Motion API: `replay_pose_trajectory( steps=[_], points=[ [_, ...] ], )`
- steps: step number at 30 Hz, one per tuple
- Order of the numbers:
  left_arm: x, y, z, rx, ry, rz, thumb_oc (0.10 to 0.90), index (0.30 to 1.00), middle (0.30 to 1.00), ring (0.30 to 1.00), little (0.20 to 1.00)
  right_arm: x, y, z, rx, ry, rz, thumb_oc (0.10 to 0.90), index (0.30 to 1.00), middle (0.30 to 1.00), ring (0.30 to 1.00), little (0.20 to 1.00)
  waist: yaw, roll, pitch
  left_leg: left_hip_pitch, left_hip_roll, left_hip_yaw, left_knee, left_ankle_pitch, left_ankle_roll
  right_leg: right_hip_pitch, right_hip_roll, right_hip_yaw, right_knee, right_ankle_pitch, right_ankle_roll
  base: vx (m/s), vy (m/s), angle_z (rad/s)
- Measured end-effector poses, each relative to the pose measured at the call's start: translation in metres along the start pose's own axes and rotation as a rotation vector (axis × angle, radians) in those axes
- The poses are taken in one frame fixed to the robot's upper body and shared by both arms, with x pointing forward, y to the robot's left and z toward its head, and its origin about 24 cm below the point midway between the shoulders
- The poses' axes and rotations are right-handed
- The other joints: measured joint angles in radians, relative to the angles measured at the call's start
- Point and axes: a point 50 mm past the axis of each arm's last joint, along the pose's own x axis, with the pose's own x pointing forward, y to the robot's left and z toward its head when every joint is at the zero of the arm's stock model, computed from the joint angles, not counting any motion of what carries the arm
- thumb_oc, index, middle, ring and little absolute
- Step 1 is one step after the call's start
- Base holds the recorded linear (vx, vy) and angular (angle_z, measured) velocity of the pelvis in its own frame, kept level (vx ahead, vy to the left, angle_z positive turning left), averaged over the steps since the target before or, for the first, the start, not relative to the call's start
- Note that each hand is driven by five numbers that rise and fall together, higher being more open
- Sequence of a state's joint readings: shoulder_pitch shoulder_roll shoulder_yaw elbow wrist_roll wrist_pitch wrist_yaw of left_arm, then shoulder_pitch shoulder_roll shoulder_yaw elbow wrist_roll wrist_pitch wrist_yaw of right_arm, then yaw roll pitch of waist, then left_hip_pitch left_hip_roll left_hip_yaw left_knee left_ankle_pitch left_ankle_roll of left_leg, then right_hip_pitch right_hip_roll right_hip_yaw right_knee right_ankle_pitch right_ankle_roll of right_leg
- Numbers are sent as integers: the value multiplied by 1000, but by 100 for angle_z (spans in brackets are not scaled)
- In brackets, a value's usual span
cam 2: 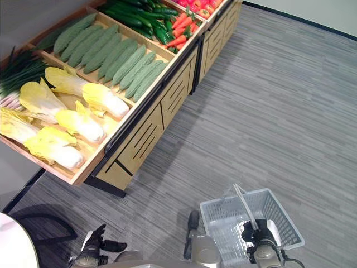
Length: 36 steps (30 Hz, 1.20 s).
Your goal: Get the vegetables into the basket
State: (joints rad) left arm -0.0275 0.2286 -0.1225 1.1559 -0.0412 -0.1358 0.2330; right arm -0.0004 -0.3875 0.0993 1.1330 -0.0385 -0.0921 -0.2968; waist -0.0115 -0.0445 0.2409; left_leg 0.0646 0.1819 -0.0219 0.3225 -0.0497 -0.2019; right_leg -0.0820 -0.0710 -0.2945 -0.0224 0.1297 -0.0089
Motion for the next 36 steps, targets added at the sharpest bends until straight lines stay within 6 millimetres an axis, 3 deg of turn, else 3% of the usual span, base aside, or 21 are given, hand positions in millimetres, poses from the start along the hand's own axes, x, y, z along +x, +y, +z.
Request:
replay_pose_trajectory(
  steps=[1,4,6,7,10,12,14,15,16,18,19,21,28,31,33,35,36],
  points=[
    [0,-4,4,-7,-15,-10,900,1000,1000,1000,1000,1,-2,4,3,-10,-5,400,300,300,300,300,-2,0,1,-37,17,-19,44,31,-23,1,14,-21,14,-24,-5,143,-210,56],
    [3,-6,16,-30,-34,-11,900,1000,1000,1000,1000,-1,3,-1,3,-5,7,400,300,300,300,300,1,-19,17,-90,42,19,113,83,-25,36,10,-78,1,-50,-28,142,-136,59],
    [4,-7,21,-25,-47,-14,900,1000,1000,1000,1000,-1,2,-1,7,-2,4,400,300,300,300,300,-5,-32,30,-110,72,150,104,63,-22,66,9,-111,-27,-77,-55,125,-88,65],
    [5,-9,26,-7,-60,-24,900,1000,1000,1000,1000,-2,2,-3,9,3,-2,400,300,300,300,300,-5,-34,31,-137,73,221,61,42,-12,75,8,-138,-51,-72,-55,156,-42,74],
    [6,-10,32,-3,-74,-25,900,1000,1000,1000,1000,0,2,5,17,-20,-2,400,300,300,300,300,-2,-26,43,-181,32,292,-97,29,17,80,15,-168,-70,-85,-31,162,-1,41],
    [8,-7,34,-3,-70,-16,900,1000,1000,1000,1000,1,6,15,32,-47,4,400,300,300,300,300,2,-24,49,-221,-7,357,-221,75,64,85,20,-184,-70,-92,-22,185,43,15],
    [8,-3,33,5,-66,-6,900,1000,1000,1000,1000,1,10,20,40,-64,12,400,300,300,300,300,12,-17,59,-235,-21,389,-272,140,75,122,34,-186,-70,-104,-3,211,95,-14],
    [7,-3,29,4,-60,-4,900,1000,1000,1000,1000,0,11,18,40,-61,17,400,300,300,300,300,16,-4,54,-220,-23,388,-286,168,98,138,41,-180,-66,-103,19,188,162,-18],
    [7,-1,27,6,-56,0,900,1000,1000,1000,1000,-1,14,17,43,-59,22,400,300,300,300,300,20,-10,57,-203,-33,390,-297,179,153,154,35,-174,-63,-107,36,158,163,-13],
    [7,1,26,13,-54,4,900,1000,1000,1000,1000,-3,17,12,44,-50,30,400,300,300,300,300,20,-27,54,-172,-71,394,-342,180,166,162,6,-172,-53,-114,57,93,127,10],
    [7,2,27,14,-58,5,900,1000,1000,1000,1000,-5,17,8,42,-37,32,400,300,300,300,300,17,-31,55,-157,-100,394,-360,182,209,160,-22,-169,-25,-114,63,65,132,25],
    [9,15,30,27,-71,34,900,1000,1000,1000,1000,-5,23,14,48,-50,48,400,300,300,300,300,24,-34,55,-151,-125,390,-361,162,236,147,-56,-146,19,-115,63,116,191,20],
    [11,31,26,46,-63,73,900,1000,1000,1000,1000,-4,33,31,36,-97,78,400,300,300,300,300,53,-68,57,-130,-134,391,-359,120,236,148,-72,-138,65,-116,83,51,111,-1],
    [10,29,21,44,-45,68,900,1000,1000,1000,1000,-2,34,39,25,-113,82,400,300,300,300,300,51,-68,58,-119,-127,389,-371,101,241,110,-91,-127,180,-125,108,76,67,2],
    [9,26,22,44,-49,62,900,1000,1000,1000,1000,-3,33,32,11,-98,83,400,300,300,300,300,49,-60,54,-90,-127,350,-393,103,252,19,-127,-43,384,-180,179,93,-21,38],
    [9,27,21,46,-47,64,900,1000,1000,1000,1000,-5,35,27,9,-89,88,400,300,300,300,300,46,-67,49,-90,-132,327,-397,106,256,-1,-145,4,380,-185,184,110,-118,48],
    [9,28,19,46,-37,66,900,1000,1000,1000,1000,-7,36,23,10,-80,93,400,300,300,300,300,45,-68,46,-92,-144,305,-408,108,261,-10,-166,22,288,-183,188,79,-123,48]
  ],
)
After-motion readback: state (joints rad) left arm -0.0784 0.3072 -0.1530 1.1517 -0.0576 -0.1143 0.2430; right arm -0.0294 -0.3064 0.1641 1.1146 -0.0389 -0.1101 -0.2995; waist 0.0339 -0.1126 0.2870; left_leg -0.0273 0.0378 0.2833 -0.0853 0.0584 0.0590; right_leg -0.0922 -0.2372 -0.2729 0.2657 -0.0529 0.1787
